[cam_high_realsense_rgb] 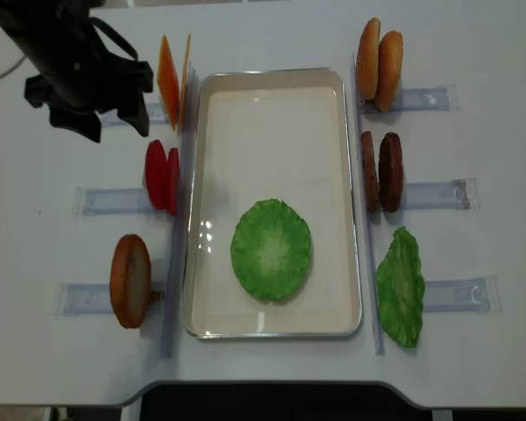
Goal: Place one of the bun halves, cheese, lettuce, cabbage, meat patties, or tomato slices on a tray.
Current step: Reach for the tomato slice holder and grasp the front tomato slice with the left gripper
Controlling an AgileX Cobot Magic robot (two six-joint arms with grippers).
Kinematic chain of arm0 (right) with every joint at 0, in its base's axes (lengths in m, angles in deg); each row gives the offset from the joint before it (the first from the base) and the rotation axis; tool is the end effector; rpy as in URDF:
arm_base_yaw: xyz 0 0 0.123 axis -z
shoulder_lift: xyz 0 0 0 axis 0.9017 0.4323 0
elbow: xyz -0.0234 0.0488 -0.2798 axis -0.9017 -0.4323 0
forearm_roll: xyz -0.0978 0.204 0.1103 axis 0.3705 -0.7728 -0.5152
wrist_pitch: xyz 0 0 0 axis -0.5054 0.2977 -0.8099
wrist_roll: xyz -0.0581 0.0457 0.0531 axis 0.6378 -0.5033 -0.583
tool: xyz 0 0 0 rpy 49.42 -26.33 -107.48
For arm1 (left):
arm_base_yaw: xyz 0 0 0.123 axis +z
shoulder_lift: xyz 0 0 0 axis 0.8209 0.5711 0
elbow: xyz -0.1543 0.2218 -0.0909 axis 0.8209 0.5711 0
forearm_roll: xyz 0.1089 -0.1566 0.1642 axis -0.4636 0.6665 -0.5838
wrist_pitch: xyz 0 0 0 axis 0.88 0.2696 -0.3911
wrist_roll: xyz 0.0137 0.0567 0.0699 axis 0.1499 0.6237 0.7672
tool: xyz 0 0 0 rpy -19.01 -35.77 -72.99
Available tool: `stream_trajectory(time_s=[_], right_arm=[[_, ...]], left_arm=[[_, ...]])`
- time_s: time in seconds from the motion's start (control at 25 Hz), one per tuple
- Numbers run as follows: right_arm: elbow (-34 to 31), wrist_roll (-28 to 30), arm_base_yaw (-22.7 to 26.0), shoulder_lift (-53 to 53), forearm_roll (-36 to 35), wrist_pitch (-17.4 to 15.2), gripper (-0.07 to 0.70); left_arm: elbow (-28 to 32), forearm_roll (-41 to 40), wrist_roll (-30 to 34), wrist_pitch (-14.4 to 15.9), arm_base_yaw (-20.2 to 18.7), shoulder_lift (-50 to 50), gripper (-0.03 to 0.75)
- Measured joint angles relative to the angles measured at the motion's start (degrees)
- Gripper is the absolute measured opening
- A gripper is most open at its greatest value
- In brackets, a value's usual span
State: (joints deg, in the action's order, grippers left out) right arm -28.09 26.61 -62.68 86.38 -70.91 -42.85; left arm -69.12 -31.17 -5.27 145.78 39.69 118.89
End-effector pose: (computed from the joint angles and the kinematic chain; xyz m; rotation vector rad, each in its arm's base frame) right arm -0.0102 0.0003 0.2732 0.0665 2.1032 0.0023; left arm 0.3111 -0.0828 0.2757 -0.0543 2.8900 -0.0525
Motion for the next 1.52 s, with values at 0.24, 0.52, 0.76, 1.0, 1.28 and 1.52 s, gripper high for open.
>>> stream_trajectory(time_s=[0.24,0.52,0.76,1.0,1.28,1.52], right_arm=[[0.0,0.0,0.0,0.0,0.0,0.0,0.506],[0.0,0.0,0.0,0.0,0.0,0.1,0.504],[0.0,0.0,0.0,0.0,0.0,0.1,0.503],[0.0,0.0,0.0,0.0,0.0,0.1,0.503],[0.0,0.0,0.0,0.0,0.0,0.1,0.503],[0.0,0.0,0.0,0.0,0.0,0.1,0.503]], left_arm=[[-0.2,-0.2,-4.1,-0.1,-7.8,2.1,0.57],[-0.2,-1.9,-7.1,0.2,-10.3,4.1,0.57],[-0.3,-5.4,-9.0,0.6,-10.3,5.3,0.57],[-0.3,-6.4,-9.2,-0.1,-10.3,8.6,0.57],[-0.3,-6.5,-9.2,-2.8,-10.3,10.1,0.57],[-0.7,-6.4,-9.2,-3.8,-10.4,11.2,0.57]])
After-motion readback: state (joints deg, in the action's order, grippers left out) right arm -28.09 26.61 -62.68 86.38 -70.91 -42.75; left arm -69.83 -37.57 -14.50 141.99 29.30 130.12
